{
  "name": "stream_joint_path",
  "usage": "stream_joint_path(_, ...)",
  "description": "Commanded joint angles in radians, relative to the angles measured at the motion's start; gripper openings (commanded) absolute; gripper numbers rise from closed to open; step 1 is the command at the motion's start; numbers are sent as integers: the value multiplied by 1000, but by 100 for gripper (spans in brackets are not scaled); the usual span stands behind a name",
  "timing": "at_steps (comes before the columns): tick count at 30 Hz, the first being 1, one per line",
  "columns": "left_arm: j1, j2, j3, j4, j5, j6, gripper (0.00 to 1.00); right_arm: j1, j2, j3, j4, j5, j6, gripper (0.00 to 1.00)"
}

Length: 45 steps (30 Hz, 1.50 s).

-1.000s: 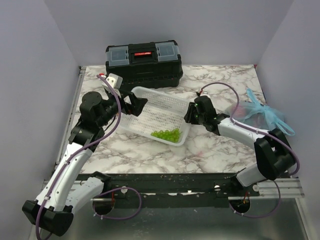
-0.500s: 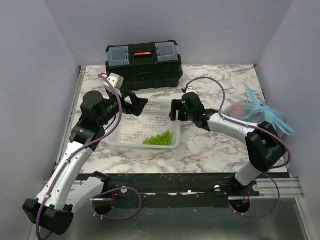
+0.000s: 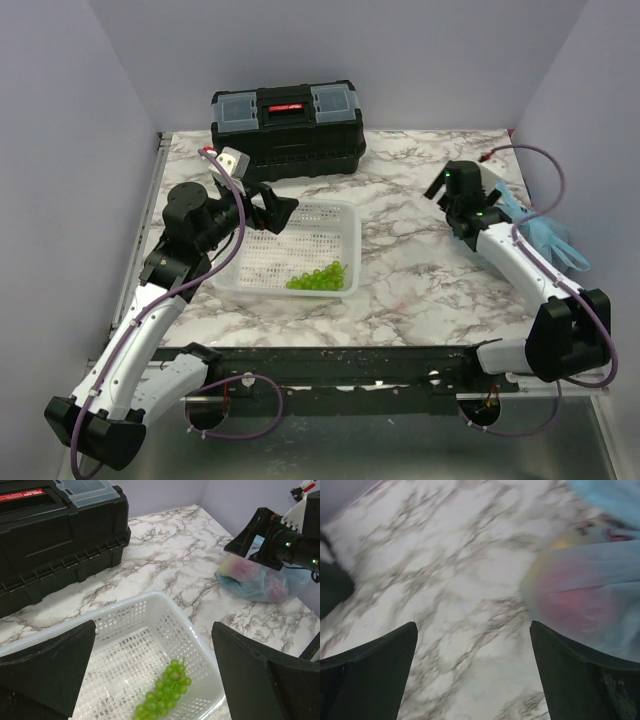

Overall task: Take the fake fruits out of the plastic bag
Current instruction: Adjust the bin at the center of the board, then move the plastic bag to the center of the board.

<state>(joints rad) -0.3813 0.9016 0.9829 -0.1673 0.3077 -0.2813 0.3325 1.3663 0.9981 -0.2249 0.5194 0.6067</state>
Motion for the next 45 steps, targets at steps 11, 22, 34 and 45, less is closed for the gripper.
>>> stream_joint_path(11, -28, -18, -8, -1, 15, 2, 99, -286, 1, -10, -243, 379, 303, 100)
stream_joint_path(22, -36, 3, -6, -6, 15, 7, 99, -325, 118, -2, -145, 359, 224, 98)
stream_joint_path(34, -42, 27, -1, -3, 50, -10, 99, -326, 99, -97, -43, 328, 139, 44)
stream_joint_path(45, -45, 55, 4, -6, 66, -20, 99, -298, 27, -143, -7, 29, 61, 1)
